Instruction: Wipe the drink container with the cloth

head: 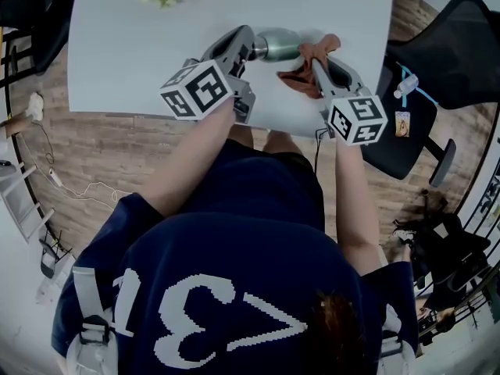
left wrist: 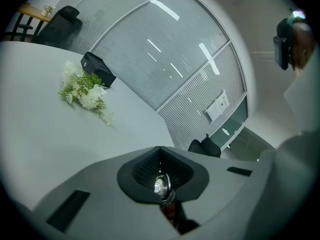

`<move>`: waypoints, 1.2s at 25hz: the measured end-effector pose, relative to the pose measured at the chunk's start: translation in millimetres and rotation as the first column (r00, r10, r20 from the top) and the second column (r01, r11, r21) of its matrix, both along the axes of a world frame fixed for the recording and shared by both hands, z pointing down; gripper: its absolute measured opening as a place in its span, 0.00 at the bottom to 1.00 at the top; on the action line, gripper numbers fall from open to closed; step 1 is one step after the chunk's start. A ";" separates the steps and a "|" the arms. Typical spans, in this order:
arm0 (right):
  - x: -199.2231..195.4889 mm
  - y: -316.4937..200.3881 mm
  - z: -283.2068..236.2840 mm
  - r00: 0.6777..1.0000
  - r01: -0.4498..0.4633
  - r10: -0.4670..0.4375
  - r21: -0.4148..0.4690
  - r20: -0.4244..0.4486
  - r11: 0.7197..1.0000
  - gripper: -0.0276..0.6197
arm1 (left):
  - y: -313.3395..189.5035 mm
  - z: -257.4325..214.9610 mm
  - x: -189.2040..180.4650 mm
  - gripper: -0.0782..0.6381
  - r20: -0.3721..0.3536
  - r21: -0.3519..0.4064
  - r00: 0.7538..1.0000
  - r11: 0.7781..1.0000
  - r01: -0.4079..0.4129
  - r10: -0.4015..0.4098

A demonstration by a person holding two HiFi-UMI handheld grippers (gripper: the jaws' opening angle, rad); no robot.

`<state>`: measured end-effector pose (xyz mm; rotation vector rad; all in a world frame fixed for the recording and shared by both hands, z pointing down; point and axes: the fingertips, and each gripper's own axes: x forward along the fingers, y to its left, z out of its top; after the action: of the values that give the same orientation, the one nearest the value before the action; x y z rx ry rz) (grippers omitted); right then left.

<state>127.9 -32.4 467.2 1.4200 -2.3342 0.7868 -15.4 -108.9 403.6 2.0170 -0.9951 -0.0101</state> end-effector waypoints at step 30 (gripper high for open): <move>38.8 -12.9 -19.9 0.974 0.023 -0.021 0.006 -0.227 1.000 0.33 | -10.0 -40.7 70.9 0.13 0.051 0.226 0.985 0.958 -0.175 0.167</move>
<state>166.6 -45.3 447.3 1.4040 -2.1773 0.5749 55.6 -118.9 362.9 2.3168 -0.8680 0.0003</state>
